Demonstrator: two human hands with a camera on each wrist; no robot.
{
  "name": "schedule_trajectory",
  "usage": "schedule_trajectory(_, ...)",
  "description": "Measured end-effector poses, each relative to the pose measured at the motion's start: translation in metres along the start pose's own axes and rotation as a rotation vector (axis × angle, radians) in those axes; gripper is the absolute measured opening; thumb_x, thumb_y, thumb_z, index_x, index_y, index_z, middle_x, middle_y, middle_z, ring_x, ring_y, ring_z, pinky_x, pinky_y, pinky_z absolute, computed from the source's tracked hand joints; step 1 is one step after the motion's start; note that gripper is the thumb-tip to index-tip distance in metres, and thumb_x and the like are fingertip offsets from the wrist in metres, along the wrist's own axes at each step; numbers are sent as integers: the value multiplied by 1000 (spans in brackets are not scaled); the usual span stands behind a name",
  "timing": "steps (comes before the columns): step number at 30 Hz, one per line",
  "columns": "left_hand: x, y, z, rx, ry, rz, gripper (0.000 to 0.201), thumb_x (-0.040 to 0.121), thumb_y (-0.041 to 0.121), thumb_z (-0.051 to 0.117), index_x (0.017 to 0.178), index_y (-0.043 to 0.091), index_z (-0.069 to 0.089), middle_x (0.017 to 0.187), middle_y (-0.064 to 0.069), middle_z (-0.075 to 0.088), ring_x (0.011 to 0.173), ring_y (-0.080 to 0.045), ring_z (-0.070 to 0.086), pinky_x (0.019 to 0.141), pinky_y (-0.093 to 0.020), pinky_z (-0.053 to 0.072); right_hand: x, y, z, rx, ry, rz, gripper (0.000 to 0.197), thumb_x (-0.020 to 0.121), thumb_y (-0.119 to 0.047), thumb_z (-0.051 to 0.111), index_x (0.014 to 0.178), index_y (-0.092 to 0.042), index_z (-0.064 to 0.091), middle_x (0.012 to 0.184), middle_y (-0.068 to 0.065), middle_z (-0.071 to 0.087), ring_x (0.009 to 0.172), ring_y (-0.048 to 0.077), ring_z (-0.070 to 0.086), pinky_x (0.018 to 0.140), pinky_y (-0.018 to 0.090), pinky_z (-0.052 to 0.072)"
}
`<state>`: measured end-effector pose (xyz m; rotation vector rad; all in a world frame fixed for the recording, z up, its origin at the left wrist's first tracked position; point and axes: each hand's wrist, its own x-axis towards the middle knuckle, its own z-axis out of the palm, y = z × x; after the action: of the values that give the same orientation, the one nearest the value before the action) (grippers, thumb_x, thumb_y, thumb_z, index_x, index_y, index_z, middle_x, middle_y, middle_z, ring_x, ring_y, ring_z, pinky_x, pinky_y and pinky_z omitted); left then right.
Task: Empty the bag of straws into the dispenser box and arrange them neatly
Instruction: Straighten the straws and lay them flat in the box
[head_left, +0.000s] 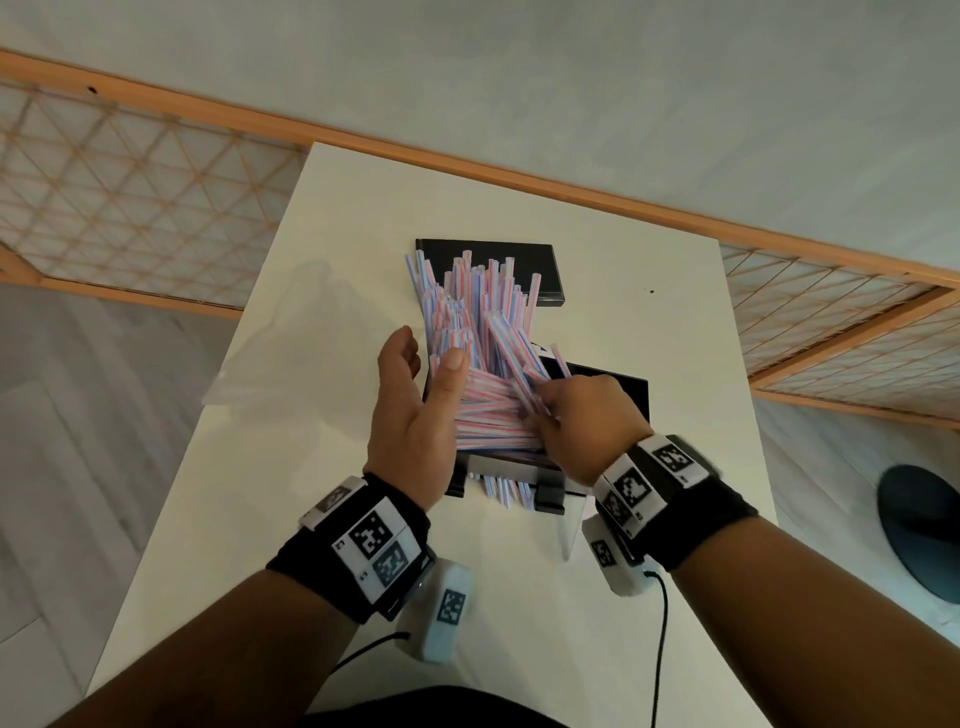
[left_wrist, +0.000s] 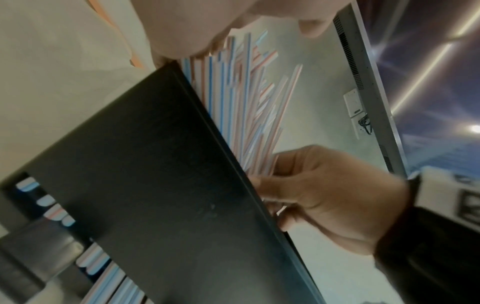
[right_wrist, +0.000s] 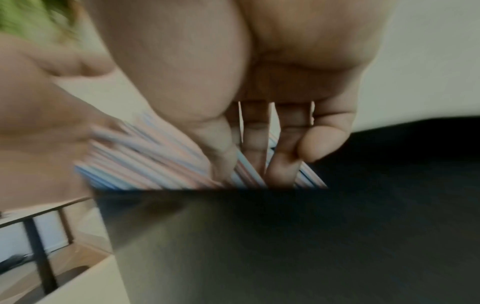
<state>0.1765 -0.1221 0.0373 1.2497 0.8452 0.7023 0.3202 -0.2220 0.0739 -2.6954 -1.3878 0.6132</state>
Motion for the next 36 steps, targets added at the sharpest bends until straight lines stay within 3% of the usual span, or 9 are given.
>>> schedule_trajectory(4, 0, 8, 0, -107, 45, -28, 111, 73, 88, 56, 147, 7, 35, 147, -31, 42, 139, -43, 42, 113, -63, 36, -17, -20, -1, -53, 205, -177, 9, 91, -25, 55, 90, -17, 61, 89, 4, 61, 88, 33, 59, 63, 38, 50)
schedule_trajectory(9, 1, 13, -2, -157, 127, 61, 59, 84, 63, 47, 132, 29, 48, 143, -7, 54, 134, -23, 53, 116, -49, 39, -12, -26, 26, -45, 45, -76, 22, 88, -22, 57, 110, -20, 59, 110, 5, 57, 104, 35, 57, 72, 37, 50)
schedule_trajectory(12, 3, 16, -5, -171, 140, 92, 59, 86, 60, 47, 136, 28, 49, 145, -3, 54, 134, -17, 54, 111, -34, 41, -10, -19, 28, 4, 69, -32, 30, 93, -38, 54, 117, -23, 60, 116, 3, 57, 107, 32, 57, 79, 42, 54)
schedule_trajectory(16, 14, 4, -1, 192, -9, 272, 56, 100, 40, 45, 150, 14, 38, 149, -7, 52, 136, -25, 52, 112, -51, 43, -13, -17, 15, 182, 49, -96, 33, 87, -44, 67, 106, -17, 69, 103, 4, 65, 92, 25, 63, 81, 35, 50)
schedule_trajectory(19, 15, -5, 1, 423, -31, 184, 74, 96, 47, 52, 155, 10, 27, 155, -10, 44, 139, -30, 47, 111, -55, 42, -15, -4, -8, 193, 4, -84, 24, 82, -35, 72, 100, -19, 70, 92, -3, 70, 81, 16, 65, 80, 29, 51)
schedule_trajectory(24, 8, -8, 1, 411, -130, -39, 127, 60, 76, 72, 157, 24, 10, 161, -3, 36, 147, -20, 39, 120, -47, 35, 4, 30, -40, -272, -208, -3, 16, 84, -21, 58, 89, -18, 73, 85, 4, 72, 86, 30, 66, 75, 29, 52)
schedule_trajectory(29, 6, -9, 3, 416, -176, -60, 118, 65, 58, 77, 156, 27, 9, 154, -1, 46, 139, -20, 49, 117, -45, 39, 22, 36, -33, -657, -444, -3, 18, 89, -19, 50, 71, -21, 46, 67, -5, 44, 74, 26, 53, 65, 29, 45)
schedule_trajectory(33, 7, -9, 0, 449, -190, -68, 121, 63, 56, 79, 156, 28, 6, 153, 0, 46, 138, -19, 50, 117, -43, 41, 32, 35, -25, -810, -452, -57, 16, 91, -24, 48, 76, -22, 53, 79, -3, 58, 77, 27, 58, 78, 37, 56)
schedule_trajectory(36, 7, -8, -1, 435, -198, -62, 117, 63, 49, 83, 154, 25, 13, 144, 3, 53, 129, -17, 58, 109, -38, 49, 35, 33, -21, -900, -453, -109, 12, 88, -26, 54, 87, -21, 65, 83, -3, 67, 73, 26, 61, 75, 38, 58)
